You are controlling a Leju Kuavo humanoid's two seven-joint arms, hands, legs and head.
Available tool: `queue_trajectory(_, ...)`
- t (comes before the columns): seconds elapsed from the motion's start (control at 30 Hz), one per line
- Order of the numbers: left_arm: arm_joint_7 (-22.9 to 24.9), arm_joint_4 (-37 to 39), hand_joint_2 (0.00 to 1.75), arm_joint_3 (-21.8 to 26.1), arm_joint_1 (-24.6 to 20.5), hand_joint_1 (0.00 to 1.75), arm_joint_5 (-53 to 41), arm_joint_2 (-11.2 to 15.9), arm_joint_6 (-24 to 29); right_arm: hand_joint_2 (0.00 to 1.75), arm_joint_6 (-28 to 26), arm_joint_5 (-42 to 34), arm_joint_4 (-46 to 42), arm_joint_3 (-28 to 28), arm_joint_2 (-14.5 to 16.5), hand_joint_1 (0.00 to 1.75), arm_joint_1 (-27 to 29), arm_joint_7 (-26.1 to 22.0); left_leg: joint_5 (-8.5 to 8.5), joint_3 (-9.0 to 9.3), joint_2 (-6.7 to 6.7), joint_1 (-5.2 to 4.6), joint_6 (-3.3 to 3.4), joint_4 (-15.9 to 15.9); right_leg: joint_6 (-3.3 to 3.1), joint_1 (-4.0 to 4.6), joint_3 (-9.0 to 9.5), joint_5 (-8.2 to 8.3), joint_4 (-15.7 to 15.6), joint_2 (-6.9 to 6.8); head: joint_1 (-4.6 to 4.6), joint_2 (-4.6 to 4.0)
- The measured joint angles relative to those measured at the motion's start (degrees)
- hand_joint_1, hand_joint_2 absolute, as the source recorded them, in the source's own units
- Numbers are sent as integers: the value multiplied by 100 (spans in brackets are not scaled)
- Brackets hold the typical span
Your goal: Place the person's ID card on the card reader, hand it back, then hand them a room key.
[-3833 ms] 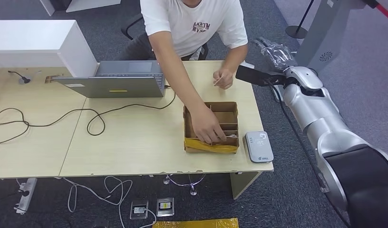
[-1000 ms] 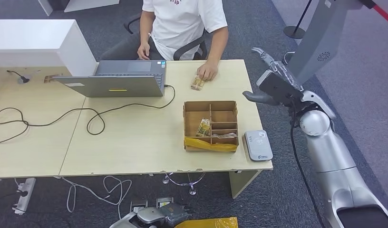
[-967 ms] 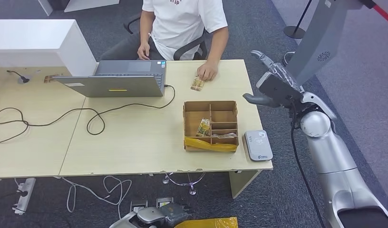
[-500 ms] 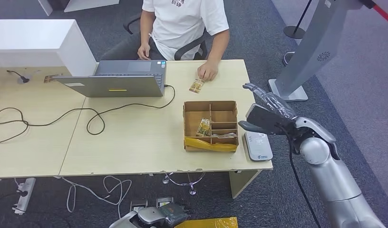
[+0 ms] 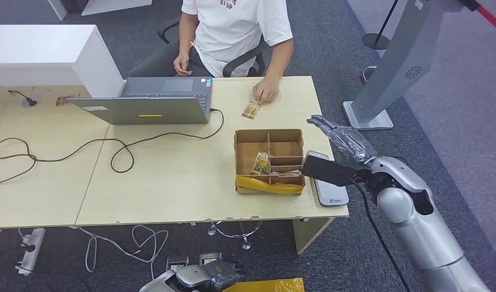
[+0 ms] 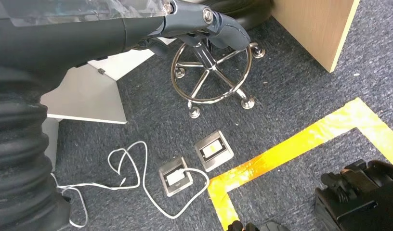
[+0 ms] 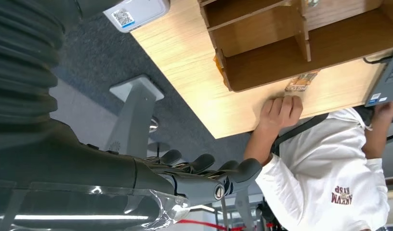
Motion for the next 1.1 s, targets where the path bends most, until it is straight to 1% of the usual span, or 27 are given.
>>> queue_trajectory(0.07,0,0,175,1,0,0,-12,1,12,175,-6,107,0,14,-2,0,-7,-8,0,0,0,0,0,0,0,0,0,0,0,-1,-2,0)
queue_trajectory(0.17,-10,-2,175,15,-4,0,-51,0,6,175,-40,731,27,85,4,0,-74,-50,0,-1,-1,0,0,0,0,0,0,0,0,-2,-2,0)
queue_trajectory(0.2,-32,-8,175,21,-7,0,-85,-8,-15,175,-43,988,55,128,18,0,-111,4,0,-2,-1,0,0,0,0,0,0,0,0,-2,-2,0)
queue_trajectory(0.27,-77,-20,175,28,-13,0,-150,-32,-54,175,-31,1255,112,192,55,0,-159,162,0,-2,-2,0,0,0,0,0,0,0,1,-3,-2,0)
queue_trajectory(0.33,-91,-31,175,28,-12,0,-185,-51,-61,175,-20,1293,141,213,93,0,-153,237,0,-3,-2,0,0,0,0,0,0,0,0,-3,-2,0)
queue_trajectory(0.53,-92,-47,175,28,-12,0,-248,-77,-82,175,15,1308,230,305,248,0,-80,255,0,-4,-3,1,0,0,0,1,-1,0,1,-6,-2,0)
queue_trajectory(0.83,-139,-48,175,30,-14,0,-295,-88,-138,175,185,1216,392,467,450,0,-58,-38,0,-4,-5,1,0,-1,0,1,0,0,1,-8,-2,0)
queue_trajectory(1.1,-304,-48,175,31,-29,0,-357,-92,-224,175,172,1154,540,620,561,0,-60,-124,0,-4,-5,1,0,-1,0,1,0,0,1,-8,-2,0)
